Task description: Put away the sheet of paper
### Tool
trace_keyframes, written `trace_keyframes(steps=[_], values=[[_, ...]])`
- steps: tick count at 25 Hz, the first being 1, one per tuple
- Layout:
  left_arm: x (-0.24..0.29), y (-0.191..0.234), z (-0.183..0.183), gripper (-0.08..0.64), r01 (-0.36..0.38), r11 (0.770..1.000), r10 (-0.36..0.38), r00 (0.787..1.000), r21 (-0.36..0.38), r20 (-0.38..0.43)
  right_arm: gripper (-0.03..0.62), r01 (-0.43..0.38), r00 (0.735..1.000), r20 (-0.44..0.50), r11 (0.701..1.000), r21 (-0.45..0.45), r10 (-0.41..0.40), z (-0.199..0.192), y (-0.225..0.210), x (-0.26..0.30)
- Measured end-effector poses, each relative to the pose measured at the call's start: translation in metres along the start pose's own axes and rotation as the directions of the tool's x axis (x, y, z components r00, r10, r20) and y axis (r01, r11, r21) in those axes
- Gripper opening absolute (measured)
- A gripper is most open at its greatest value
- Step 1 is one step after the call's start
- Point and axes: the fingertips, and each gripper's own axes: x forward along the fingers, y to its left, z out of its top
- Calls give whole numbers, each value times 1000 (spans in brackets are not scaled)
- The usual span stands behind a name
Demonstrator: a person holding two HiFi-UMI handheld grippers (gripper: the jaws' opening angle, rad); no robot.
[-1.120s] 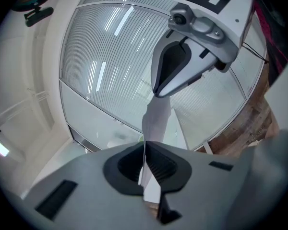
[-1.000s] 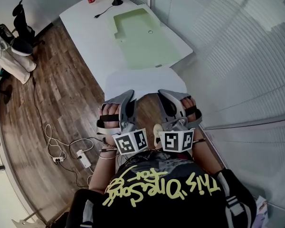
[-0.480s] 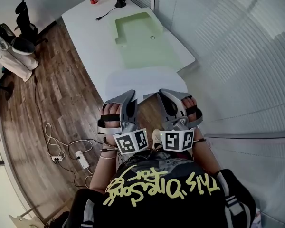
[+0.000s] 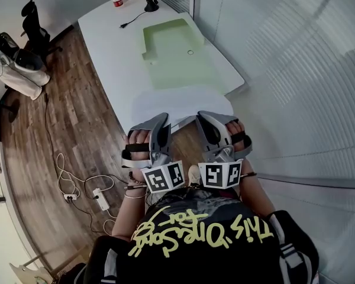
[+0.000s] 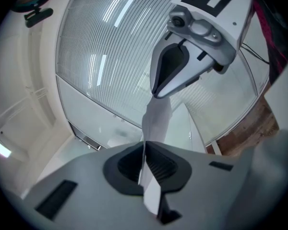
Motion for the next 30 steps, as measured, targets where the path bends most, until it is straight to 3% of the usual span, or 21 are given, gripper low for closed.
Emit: trace_keyframes(steps=[13, 30], values=[[25, -1, 9, 9, -27, 999, 25, 999, -31, -43, 8, -40, 998, 48, 999, 2, 40, -20, -15, 15], [26, -7, 5, 9, 22, 999, -23, 999, -37, -33, 8, -58, 997, 51, 998, -8, 58, -22, -1, 14]])
